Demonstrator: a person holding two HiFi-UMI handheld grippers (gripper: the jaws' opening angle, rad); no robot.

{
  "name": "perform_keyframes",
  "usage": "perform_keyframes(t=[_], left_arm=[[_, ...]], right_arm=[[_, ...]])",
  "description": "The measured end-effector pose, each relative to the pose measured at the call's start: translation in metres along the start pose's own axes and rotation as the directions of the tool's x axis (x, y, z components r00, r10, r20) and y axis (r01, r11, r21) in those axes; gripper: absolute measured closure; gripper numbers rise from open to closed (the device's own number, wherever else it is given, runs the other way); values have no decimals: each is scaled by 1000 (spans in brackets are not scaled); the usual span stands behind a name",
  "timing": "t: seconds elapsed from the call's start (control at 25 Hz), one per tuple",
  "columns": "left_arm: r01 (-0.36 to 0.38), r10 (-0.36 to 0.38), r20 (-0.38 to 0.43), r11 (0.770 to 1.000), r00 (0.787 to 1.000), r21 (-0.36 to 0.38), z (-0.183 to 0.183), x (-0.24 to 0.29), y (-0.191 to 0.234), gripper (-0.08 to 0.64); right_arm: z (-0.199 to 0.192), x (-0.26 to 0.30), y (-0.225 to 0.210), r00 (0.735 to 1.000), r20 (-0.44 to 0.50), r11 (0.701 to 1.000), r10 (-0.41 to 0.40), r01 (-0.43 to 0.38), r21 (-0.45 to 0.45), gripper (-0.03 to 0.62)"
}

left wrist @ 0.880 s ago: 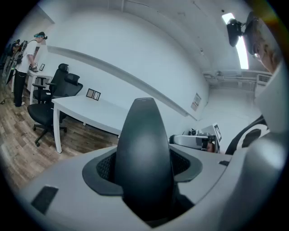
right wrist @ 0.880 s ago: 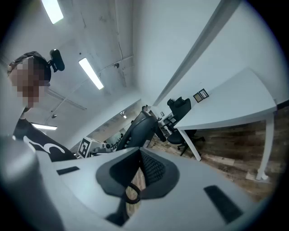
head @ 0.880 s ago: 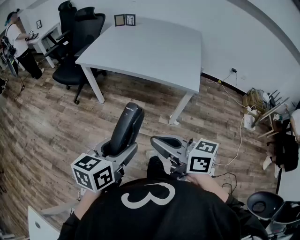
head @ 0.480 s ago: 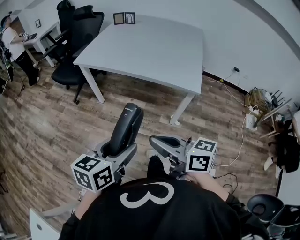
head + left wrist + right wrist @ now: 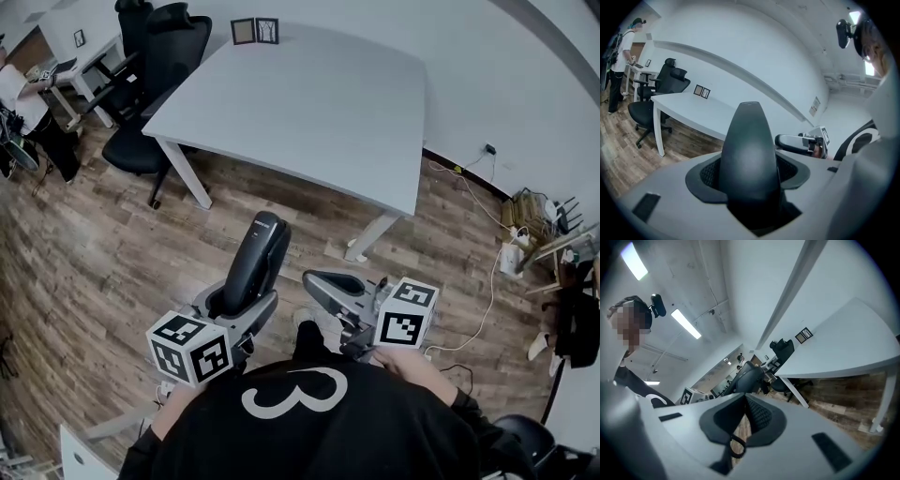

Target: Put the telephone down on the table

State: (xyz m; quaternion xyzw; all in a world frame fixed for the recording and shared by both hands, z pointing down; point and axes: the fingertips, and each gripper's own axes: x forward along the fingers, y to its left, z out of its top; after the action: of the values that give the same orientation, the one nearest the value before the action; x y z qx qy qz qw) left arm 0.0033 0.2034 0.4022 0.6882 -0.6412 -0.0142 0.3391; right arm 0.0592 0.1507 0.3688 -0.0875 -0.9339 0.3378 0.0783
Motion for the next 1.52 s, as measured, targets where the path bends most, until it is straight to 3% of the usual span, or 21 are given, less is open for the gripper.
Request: perform_keyframes(t=[0.4,0.76,1.28,1.52], left_arm=[[-39,39,5,999,999,9,65,79,15,267],[-55,53,22,996,998,67,112,119,2,267],[76,-73,-32,991,997,106,131,162,4,267],[126,-123,-41,986,992,106,159,187,33,267]], right_arm=[[80,10,-73,998,19,998,56,-56,4,581],[136,-7,-105,992,88,996,88,-86,-24,581],[150,-20,-133,985,173,1000,-16,17,-4,581],[175,6,-159,983,170,998,-65,68,-11,581]])
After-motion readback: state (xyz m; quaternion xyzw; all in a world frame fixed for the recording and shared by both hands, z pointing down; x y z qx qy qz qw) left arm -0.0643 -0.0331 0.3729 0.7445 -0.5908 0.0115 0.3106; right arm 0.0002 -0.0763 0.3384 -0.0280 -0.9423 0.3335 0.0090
